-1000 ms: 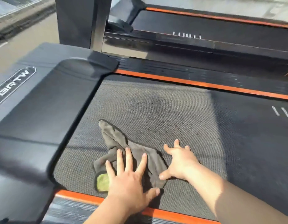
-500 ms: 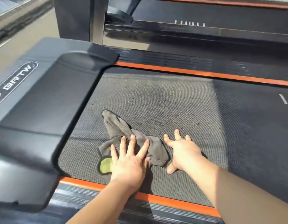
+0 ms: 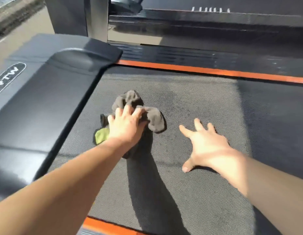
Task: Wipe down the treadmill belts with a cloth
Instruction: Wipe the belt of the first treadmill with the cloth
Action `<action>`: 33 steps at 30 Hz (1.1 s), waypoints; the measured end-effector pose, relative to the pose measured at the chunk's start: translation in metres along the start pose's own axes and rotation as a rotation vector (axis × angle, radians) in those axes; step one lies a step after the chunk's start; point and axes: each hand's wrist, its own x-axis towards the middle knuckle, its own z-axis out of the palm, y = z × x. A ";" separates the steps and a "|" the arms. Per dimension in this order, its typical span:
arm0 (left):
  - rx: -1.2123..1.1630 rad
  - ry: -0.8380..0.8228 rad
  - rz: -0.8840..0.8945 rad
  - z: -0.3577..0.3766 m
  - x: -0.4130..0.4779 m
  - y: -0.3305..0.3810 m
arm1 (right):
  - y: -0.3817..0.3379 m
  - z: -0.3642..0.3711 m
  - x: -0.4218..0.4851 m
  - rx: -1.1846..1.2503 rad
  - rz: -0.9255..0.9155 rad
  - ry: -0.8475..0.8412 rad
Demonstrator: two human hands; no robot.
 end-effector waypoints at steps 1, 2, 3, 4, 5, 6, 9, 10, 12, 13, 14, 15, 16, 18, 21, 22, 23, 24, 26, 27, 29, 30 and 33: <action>0.032 0.008 -0.025 0.000 0.018 -0.003 | 0.003 0.006 0.006 0.050 0.012 -0.030; 0.054 0.016 -0.052 0.002 0.032 -0.004 | 0.007 0.009 0.010 0.091 0.023 -0.043; 0.056 0.013 -0.081 0.005 0.039 -0.004 | 0.008 0.010 0.013 0.115 0.026 -0.051; 0.046 -0.003 -0.107 0.006 0.040 -0.001 | 0.008 0.010 0.013 0.126 0.025 -0.059; 0.023 -0.011 -0.120 0.006 0.038 0.003 | 0.007 0.009 0.015 0.135 0.028 -0.065; -0.013 -0.010 -0.127 0.005 0.036 0.010 | 0.005 0.008 0.016 0.148 0.038 -0.072; -0.108 0.006 -0.023 0.000 0.004 0.042 | 0.001 0.006 0.019 0.188 0.067 -0.111; -0.149 0.027 0.099 0.000 -0.018 0.052 | 0.002 0.005 0.020 0.197 0.074 -0.112; -0.229 -0.001 0.507 -0.004 -0.067 0.058 | 0.002 0.008 0.019 0.215 0.082 -0.076; -0.243 -0.067 0.722 -0.008 -0.077 0.048 | 0.002 0.010 0.019 0.224 0.087 -0.047; -0.234 -0.109 0.895 -0.009 -0.070 0.029 | 0.003 0.013 0.019 0.233 0.094 -0.023; -0.175 -0.086 0.991 -0.007 -0.054 0.011 | 0.003 0.014 0.019 0.238 0.094 -0.017; -0.105 -0.039 0.968 -0.003 -0.035 -0.007 | 0.003 0.014 0.021 0.238 0.088 -0.033; -0.070 0.081 0.627 0.000 0.005 -0.032 | 0.004 0.013 0.022 0.236 0.078 -0.079; -0.104 0.141 0.090 0.006 0.007 -0.014 | 0.003 0.014 0.024 0.218 0.079 -0.086; -0.151 0.130 0.080 0.006 -0.010 0.004 | 0.002 0.013 0.024 0.216 0.086 -0.086; -0.209 0.097 0.163 0.005 -0.032 0.020 | 0.002 0.012 0.023 0.217 0.091 -0.085; -0.252 0.051 0.339 0.001 -0.058 0.029 | 0.002 0.012 0.023 0.217 0.091 -0.075; -0.221 -0.075 0.780 -0.007 -0.084 0.019 | 0.003 0.014 0.023 0.218 0.087 -0.041; -0.179 -0.092 0.932 -0.008 -0.069 0.000 | 0.004 0.016 0.023 0.223 0.083 -0.030; -0.089 -0.030 0.805 -0.005 -0.023 -0.038 | 0.005 0.017 0.023 0.242 0.071 -0.040; -0.075 0.025 0.563 -0.005 0.002 -0.055 | 0.005 0.017 0.023 0.246 0.068 -0.052; -0.154 0.155 0.009 0.000 0.015 -0.059 | 0.004 0.015 0.022 0.238 0.079 -0.064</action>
